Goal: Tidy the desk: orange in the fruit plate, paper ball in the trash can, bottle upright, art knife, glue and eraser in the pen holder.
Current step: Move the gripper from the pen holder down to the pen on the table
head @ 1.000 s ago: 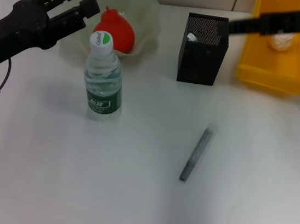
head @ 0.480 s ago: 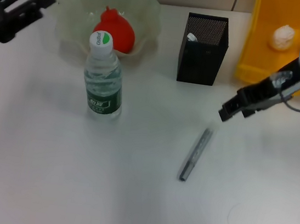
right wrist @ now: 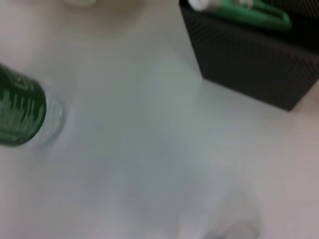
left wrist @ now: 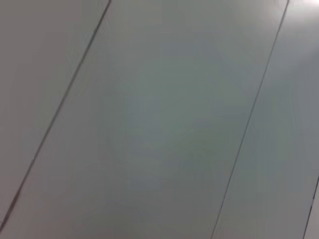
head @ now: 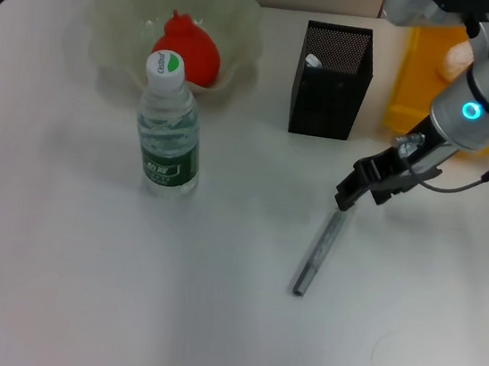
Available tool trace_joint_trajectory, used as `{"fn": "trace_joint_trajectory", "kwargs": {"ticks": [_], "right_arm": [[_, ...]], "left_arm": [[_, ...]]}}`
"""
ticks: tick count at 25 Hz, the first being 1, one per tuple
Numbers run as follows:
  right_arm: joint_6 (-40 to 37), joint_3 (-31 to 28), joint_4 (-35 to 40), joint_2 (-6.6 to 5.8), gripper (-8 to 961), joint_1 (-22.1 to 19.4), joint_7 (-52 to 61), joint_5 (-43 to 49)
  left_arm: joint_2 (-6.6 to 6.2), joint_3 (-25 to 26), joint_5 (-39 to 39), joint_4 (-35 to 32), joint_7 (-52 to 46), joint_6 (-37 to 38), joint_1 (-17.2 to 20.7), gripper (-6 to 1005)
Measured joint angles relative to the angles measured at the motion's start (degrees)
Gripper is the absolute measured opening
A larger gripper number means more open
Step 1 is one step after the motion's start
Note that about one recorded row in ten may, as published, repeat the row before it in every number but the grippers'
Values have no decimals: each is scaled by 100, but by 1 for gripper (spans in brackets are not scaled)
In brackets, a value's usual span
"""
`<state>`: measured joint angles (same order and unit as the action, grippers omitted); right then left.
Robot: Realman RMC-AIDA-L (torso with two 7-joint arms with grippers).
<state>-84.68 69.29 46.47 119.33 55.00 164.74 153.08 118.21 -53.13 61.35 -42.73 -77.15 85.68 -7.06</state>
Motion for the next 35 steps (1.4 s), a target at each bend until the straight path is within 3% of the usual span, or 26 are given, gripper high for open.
{"fn": "trace_joint_trajectory", "kwargs": {"ticks": [5,11,16,35], "right_arm": [[338,137,-312,19,566,95,-177,-101],[91,145,-422,6,569,304,-175,-85],[56,148,-490,2,753,362,-111,-62],[560,154,-1090,31,753,512,-128,-79]], "left_arm": [[-4,56,13,12,18,61,4,739],[-8,67,25,26,56,61,11,739],[-9,72,31,28,60,51,8,738],[1,83,62,117,147,38,16,739]]}}
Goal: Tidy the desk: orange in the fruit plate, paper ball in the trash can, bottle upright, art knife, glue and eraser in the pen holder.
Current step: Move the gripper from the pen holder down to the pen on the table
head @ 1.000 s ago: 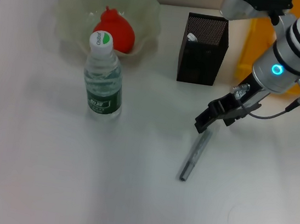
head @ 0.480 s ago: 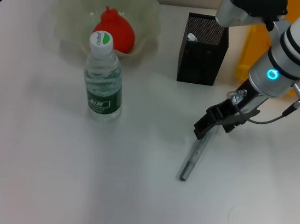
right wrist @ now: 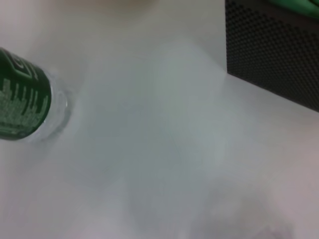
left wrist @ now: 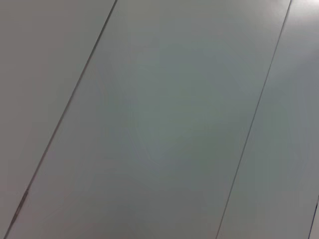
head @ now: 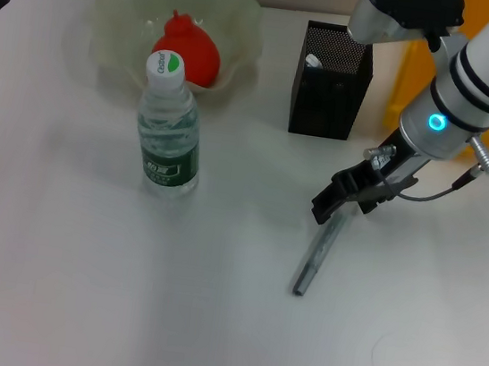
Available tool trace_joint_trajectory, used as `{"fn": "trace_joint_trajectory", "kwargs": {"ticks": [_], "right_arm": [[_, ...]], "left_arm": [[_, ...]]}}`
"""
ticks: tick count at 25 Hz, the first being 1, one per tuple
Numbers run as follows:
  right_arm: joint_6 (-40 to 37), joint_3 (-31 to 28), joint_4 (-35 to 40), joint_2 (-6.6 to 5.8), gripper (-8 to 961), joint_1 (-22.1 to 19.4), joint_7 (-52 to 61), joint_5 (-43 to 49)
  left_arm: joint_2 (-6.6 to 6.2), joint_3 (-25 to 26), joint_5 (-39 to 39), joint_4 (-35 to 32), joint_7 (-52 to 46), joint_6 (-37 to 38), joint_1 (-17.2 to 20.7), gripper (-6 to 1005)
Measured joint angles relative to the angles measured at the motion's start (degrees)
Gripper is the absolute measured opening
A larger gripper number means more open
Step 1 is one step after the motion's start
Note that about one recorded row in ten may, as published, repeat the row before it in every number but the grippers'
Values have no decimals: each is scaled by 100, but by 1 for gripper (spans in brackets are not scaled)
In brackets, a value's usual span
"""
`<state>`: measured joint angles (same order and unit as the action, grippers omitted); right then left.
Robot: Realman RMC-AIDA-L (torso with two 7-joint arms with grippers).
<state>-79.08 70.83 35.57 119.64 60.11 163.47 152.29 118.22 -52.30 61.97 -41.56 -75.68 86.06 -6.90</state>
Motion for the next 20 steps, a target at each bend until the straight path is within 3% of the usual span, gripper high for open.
{"fn": "trace_joint_trajectory", "kwargs": {"ticks": [20], "right_arm": [[354,71,-514,4,739,258,-17,-23]], "left_arm": [[3,69,-3,58,61,-17,7,738]]}}
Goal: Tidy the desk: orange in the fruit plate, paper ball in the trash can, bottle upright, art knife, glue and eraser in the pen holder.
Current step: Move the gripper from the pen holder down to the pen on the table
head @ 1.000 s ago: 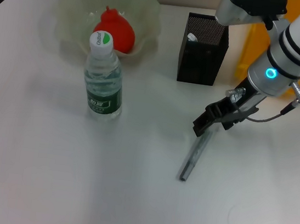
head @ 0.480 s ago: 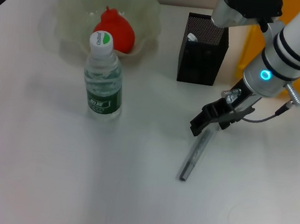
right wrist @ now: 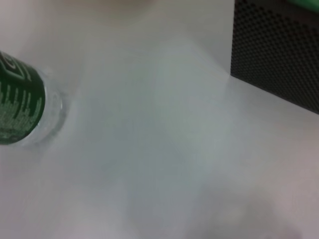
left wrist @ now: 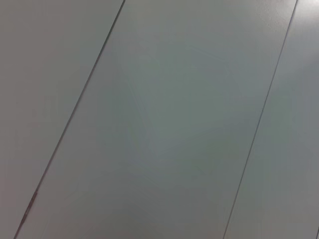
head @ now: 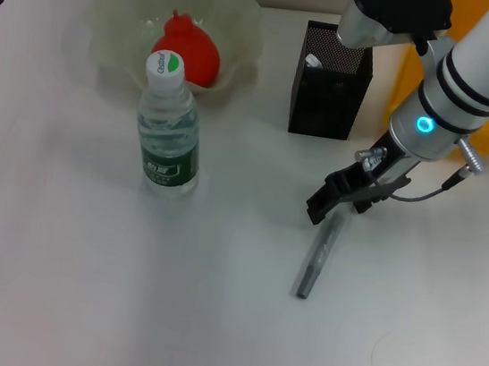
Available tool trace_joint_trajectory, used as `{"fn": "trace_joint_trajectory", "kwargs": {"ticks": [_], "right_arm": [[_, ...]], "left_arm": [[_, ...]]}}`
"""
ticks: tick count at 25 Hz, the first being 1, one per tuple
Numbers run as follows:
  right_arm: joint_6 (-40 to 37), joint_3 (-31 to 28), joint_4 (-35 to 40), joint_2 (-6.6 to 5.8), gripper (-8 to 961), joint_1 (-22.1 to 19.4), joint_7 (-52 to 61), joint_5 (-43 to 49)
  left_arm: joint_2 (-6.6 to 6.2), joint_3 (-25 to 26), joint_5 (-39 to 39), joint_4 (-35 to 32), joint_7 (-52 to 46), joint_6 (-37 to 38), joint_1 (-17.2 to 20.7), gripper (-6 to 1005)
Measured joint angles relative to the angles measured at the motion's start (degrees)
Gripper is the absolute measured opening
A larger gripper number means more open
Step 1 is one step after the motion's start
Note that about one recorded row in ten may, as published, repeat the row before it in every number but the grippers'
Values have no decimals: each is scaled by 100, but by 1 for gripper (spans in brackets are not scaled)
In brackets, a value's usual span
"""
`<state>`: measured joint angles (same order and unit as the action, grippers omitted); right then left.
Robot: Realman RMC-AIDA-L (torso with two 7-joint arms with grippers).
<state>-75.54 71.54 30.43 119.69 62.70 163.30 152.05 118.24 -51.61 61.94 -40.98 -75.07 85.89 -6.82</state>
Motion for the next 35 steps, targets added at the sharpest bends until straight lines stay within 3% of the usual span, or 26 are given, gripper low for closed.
{"fn": "trace_joint_trajectory", "kwargs": {"ticks": [9,21,31,35], "right_arm": [[56,75,-73,2,730,66,13,26],[121,88,-196,2,526,147,12,30],[165,88,-249,-5,476,164,4,36],[165,88,-248,-12,372,151,3,36]], "left_arm": [[5,6,1,3,1,5,-3,738],[8,11,2,3,1,20,-18,739],[16,11,2,3,18,25,-3,738],[17,11,2,3,18,25,-3,738]]}}
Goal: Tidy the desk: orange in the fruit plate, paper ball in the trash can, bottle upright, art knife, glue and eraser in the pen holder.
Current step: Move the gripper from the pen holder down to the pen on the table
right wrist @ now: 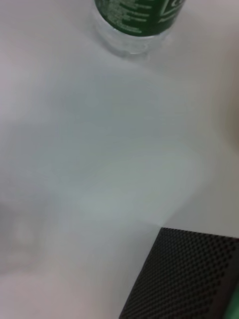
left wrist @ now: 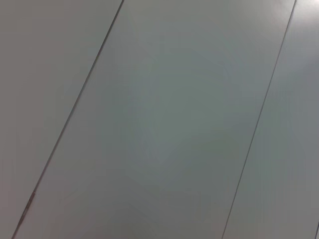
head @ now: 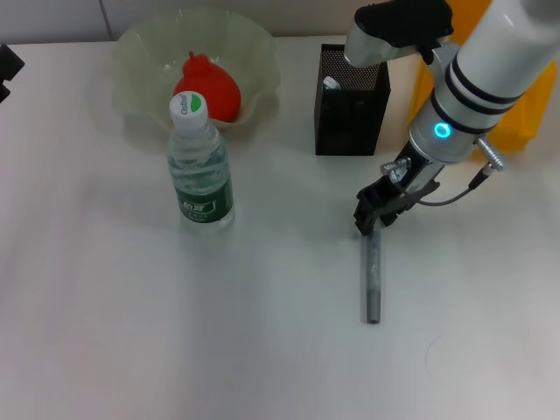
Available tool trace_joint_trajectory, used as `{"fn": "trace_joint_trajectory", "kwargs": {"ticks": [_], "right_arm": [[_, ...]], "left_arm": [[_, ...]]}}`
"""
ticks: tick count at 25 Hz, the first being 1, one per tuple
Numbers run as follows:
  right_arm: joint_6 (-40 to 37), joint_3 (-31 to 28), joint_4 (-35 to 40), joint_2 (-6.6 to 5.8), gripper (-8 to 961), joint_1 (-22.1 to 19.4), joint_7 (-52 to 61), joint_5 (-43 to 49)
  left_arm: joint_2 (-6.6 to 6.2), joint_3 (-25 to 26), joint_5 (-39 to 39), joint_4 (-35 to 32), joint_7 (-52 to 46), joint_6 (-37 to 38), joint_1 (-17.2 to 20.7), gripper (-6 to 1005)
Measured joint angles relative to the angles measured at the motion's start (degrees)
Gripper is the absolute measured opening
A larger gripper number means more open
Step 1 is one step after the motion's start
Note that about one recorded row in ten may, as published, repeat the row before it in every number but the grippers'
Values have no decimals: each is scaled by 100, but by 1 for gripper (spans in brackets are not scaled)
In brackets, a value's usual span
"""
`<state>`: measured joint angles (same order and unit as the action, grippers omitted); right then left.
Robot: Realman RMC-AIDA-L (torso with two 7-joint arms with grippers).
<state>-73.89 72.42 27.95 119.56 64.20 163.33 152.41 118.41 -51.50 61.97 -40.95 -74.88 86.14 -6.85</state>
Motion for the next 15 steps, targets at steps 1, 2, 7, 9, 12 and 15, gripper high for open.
{"fn": "trace_joint_trajectory", "kwargs": {"ticks": [1,2,7,9,12,15], "right_arm": [[-1,-4,11,-4,346,-17,0,-3],[-1,-6,18,-6,334,-26,0,-7],[-3,-18,21,-17,274,-32,-1,-9],[-11,-40,47,-24,245,-32,0,-9],[-28,-43,58,-25,203,-33,-1,-8],[-33,-46,59,-32,174,-35,-1,-3]], "left_arm": [[0,0,0,0,0,0,0,738],[7,0,0,0,1,0,0,738],[9,0,-2,0,1,6,-2,739],[15,-1,-4,0,1,10,-5,739],[15,-5,-10,0,1,19,-5,738],[15,-9,-26,0,1,29,1,738]]}}
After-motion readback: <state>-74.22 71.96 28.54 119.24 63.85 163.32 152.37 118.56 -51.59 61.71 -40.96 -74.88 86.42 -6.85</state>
